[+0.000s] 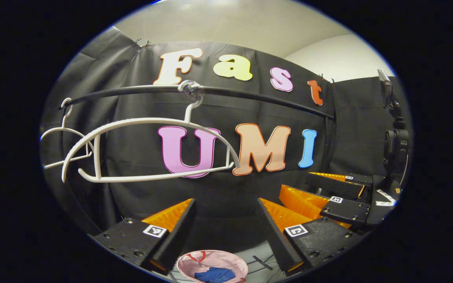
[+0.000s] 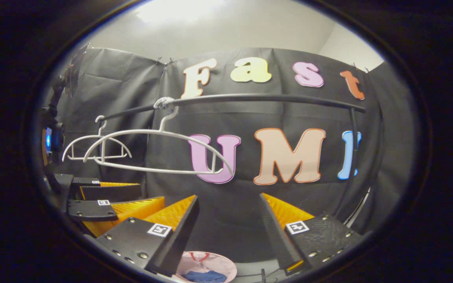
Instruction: Grasp the clothes on the hanger with both hands and then place them into the laundry hamper below.
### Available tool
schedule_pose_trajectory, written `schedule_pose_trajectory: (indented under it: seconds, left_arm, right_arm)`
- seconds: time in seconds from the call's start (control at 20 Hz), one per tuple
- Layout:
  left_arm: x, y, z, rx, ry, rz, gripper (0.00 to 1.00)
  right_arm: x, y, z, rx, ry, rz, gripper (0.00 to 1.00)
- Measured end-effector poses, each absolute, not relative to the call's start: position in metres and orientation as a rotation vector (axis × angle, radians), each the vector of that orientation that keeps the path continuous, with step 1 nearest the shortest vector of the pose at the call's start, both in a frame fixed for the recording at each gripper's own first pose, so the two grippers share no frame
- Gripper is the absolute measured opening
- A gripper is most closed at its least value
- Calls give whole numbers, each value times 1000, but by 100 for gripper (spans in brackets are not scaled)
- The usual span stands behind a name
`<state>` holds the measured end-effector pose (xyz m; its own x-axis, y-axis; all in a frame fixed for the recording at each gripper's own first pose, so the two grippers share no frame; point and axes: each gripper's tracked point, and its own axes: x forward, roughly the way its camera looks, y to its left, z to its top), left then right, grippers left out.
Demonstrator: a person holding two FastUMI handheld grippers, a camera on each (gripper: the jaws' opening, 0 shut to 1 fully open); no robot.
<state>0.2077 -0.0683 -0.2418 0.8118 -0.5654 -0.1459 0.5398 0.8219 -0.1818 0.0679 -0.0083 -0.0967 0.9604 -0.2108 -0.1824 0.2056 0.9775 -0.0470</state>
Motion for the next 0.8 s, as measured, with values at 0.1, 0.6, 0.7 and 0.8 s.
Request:
schedule_pose_trajectory:
  seconds: [0.1,0.6,0.7,0.8]
  left_arm:
    - [204,-73,-234,-128,181,-606,96]
    - [174,-155,-182,-90,89,-623,93]
    - [167,-181,-180,-89,85,-609,93]
    - [159,-209,-179,-99,87,-593,93]
  right_arm:
    - [53,-21,-87,-32,179,-247,89]
    - [-1,-113,-39,-88,118,-293,90]
    - [-9,-137,-38,-88,118,-278,94]
    - [-16,-163,-40,-83,124,-260,90]
